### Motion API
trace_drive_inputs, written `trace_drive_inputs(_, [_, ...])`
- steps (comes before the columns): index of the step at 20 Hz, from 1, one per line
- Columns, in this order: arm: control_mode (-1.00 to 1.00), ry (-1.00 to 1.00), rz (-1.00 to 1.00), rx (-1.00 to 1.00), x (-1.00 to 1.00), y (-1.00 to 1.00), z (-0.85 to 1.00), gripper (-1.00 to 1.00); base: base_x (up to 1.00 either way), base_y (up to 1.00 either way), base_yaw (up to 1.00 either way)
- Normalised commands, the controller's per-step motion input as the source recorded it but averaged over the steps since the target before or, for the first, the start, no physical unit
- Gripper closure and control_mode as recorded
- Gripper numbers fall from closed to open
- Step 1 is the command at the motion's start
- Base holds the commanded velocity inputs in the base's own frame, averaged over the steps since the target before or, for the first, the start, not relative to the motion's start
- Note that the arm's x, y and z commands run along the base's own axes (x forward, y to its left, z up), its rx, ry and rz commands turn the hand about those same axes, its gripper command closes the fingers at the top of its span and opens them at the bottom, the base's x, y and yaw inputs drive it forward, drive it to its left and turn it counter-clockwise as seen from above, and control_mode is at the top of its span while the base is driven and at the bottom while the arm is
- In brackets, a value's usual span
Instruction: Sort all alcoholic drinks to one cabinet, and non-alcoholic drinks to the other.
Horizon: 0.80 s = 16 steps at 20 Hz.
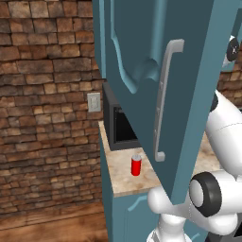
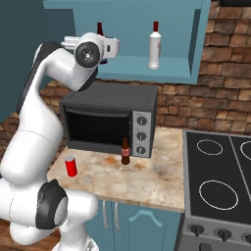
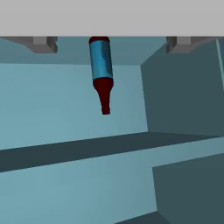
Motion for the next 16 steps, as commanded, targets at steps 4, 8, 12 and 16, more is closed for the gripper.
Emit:
trace_drive_inputs(4, [-1.00,0.00,0.07,0.00,-0.98,-0.26,0.00,-1.00,0.00,0.00,0.00])
trace_drive_inputs(8, [-1.00,0.01,0.19,0.00,-0.74,-0.10,0.00,-1.00,0.00,0.00,0.00])
trace_drive_inputs(12, [-1.00,0.00,0.11,0.00,-0.78,-0.02,-0.09,-1.00,0.00,0.00,0.00])
trace_drive_inputs(16, [-1.00,0.00,0.10,0.00,-0.73,-0.09,-0.18,-1.00,0.00,0.00,0.00])
